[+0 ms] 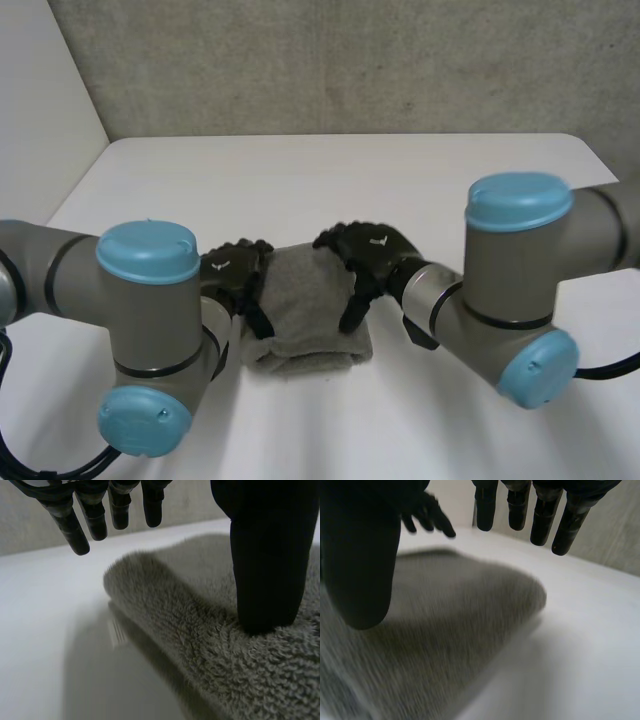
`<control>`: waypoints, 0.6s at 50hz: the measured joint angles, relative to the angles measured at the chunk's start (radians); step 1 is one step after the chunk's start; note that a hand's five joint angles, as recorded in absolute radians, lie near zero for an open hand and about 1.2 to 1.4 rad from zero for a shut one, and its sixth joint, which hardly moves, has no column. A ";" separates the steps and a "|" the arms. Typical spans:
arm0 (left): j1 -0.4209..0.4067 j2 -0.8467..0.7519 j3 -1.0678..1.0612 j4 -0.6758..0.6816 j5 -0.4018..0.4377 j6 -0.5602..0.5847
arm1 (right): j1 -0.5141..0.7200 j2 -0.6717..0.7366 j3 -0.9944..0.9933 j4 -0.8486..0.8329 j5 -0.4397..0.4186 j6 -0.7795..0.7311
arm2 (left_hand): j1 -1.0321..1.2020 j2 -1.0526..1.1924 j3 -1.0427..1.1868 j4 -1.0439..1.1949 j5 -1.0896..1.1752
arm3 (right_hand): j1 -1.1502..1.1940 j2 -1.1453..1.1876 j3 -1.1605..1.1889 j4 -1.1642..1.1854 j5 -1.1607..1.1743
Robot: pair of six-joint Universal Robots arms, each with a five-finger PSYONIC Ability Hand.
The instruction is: Fold the towel.
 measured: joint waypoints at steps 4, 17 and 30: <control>0.002 -0.025 -0.007 0.002 -0.002 0.030 | 0.007 0.083 -0.028 -0.004 0.011 -0.109 | 0.000 0.000 0.000 0.000 0.000 | 0.000 0.000 0.000 0.000 0.000; 0.007 0.099 -0.018 0.004 -0.001 0.095 | 0.008 0.031 -0.081 -0.007 0.085 -0.228 | 0.000 0.000 0.000 0.000 0.000 | 0.000 0.000 0.000 0.000 -0.001; 0.113 0.385 0.212 -0.212 0.012 0.066 | -0.140 -0.402 -0.094 0.016 0.280 -0.117 | 0.000 0.000 0.000 0.000 0.000 | 0.000 0.000 0.000 0.000 -0.001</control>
